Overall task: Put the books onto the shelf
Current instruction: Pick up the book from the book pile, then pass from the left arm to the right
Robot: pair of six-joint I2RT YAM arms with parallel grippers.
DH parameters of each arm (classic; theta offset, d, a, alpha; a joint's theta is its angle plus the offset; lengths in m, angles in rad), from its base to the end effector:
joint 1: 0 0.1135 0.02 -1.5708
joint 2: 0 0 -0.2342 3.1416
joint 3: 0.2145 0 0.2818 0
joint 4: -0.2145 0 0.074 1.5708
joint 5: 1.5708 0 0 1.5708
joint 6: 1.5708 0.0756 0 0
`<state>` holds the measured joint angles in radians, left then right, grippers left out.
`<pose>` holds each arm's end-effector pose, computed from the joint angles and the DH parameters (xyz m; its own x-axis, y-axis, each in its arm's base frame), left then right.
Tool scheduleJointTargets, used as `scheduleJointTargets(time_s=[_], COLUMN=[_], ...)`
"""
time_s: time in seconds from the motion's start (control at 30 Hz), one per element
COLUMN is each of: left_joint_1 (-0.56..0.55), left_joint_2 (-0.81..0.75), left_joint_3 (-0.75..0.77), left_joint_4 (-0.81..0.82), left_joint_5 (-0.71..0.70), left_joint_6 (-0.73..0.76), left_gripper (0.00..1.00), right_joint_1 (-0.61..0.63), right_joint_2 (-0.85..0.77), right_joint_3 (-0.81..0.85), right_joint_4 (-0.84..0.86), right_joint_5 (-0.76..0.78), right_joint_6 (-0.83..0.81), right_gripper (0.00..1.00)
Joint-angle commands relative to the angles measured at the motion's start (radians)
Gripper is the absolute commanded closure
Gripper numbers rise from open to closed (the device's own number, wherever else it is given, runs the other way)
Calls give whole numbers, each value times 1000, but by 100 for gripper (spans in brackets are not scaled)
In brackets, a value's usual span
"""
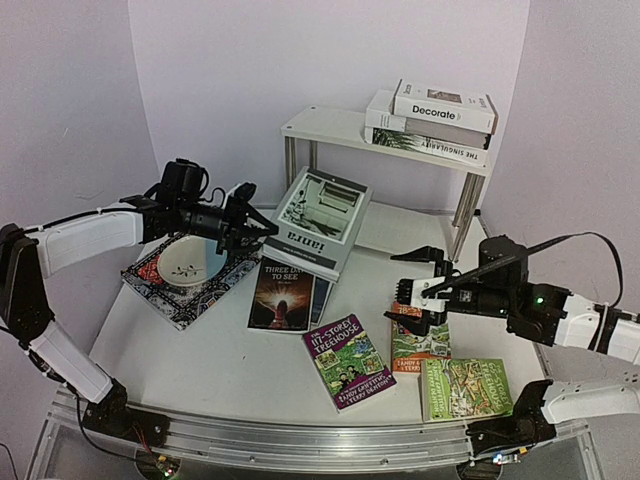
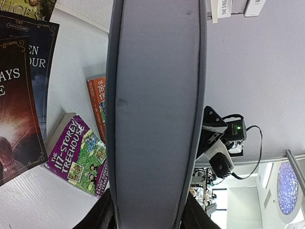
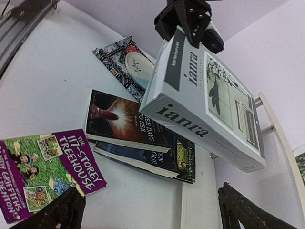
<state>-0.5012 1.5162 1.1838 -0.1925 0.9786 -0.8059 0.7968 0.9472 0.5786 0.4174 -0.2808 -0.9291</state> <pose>0.3098 -0.2413 0.2560 -0.9521 0.0625 -0.2993 0.3047 0.2738 -0.9122 0.2004 0.2350 0.2675 0.7258 -0.3586 -0.5870 -0.4998 0.3115 -0.8082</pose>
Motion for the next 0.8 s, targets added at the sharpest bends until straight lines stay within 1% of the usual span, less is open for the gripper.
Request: scheduleJointTargets(time_s=[0.0, 0.1, 0.3, 0.47, 0.63, 0.7, 0.77], left_joint_1=[16, 41, 114, 119, 119, 119, 119], left_joint_2=[-11, -4, 2, 25, 37, 36, 34], left_joint_3=[20, 29, 56, 82, 87, 84, 77], left_joint_4=[36, 36, 37, 37, 36, 36, 36], left_joint_5=[152, 190, 271, 348, 409, 422, 429], left_joint_6=[38, 43, 31, 27, 35, 40, 40], left_gripper=[59, 59, 59, 61, 61, 61, 61], right_joint_1=[63, 82, 84, 84, 84, 84, 84], right_joint_2=[41, 76, 99, 101, 113, 116, 114], right_joint_3=[45, 55, 69, 65, 81, 74, 48], right_joint_4=[21, 37, 58, 111, 128, 172, 283], right_joint_5=[107, 156, 197, 193, 208, 211, 203], right_joint_6=[-199, -244, -315, -335, -362, -380, -405], right_gripper=[2, 2, 2, 2, 2, 2, 2])
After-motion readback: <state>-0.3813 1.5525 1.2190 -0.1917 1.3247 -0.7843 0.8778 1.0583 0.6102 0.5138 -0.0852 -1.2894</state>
